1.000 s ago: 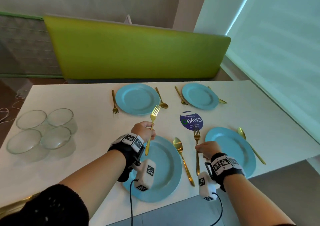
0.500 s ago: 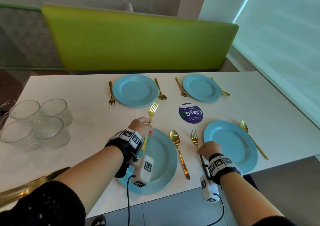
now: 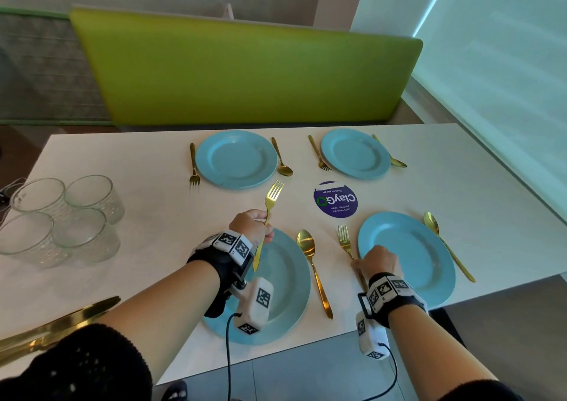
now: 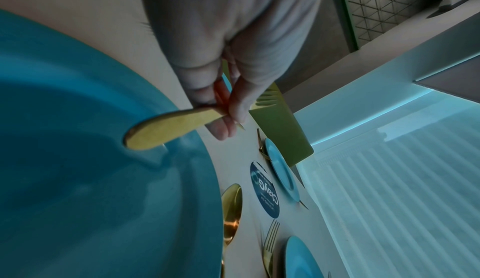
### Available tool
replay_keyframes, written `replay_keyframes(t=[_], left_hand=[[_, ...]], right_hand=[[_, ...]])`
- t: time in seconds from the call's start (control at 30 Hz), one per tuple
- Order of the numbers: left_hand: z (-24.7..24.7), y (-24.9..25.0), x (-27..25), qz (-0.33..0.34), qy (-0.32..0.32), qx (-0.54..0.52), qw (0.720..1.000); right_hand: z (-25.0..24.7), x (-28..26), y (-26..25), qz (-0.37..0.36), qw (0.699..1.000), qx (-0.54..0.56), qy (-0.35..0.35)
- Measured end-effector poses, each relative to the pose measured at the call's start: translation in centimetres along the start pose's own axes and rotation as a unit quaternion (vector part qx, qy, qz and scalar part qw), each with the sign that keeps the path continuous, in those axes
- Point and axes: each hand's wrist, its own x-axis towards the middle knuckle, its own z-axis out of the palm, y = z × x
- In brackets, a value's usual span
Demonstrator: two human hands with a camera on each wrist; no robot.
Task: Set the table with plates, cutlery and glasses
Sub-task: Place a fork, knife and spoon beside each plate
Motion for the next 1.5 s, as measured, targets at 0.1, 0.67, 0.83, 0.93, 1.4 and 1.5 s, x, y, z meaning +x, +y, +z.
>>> replay_keyframes(t=[0.1,0.67,0.83,0.93,1.4,1.5], left_hand=[[0.2,0.0,0.0,0.001,-0.001,0.002,1.0],[0.3,0.1,-2.3,-0.04,-0.005,-0.1,0.994],[-1.0,-0.1,-3.2,-0.061,-0.018,-0.095,0.993],[-1.9,0.1,-3.9,-0.066,-0.027,-0.103,0.992],[-14.1,-3.6,-6.3,-0.06,0.003,0.039,0.997],[-17.6,-4.8,-6.5,-0.06,0.021,0.045,0.997]], right_hand=[[-0.1,0.2,0.4,0.003,1.0,0.017,0.001],[-1.2,-4.1,-5.3,-0.187,0.957,0.213,-0.057],[0.2,-9.0,-10.2,-0.283,0.911,0.241,-0.18],[1.0,-10.9,-11.8,-0.29,0.902,0.252,-0.198],[7.4,-20.0,-15.1,-0.198,0.941,0.199,-0.19],[9.2,-22.3,-16.3,-0.192,0.948,0.175,-0.182]])
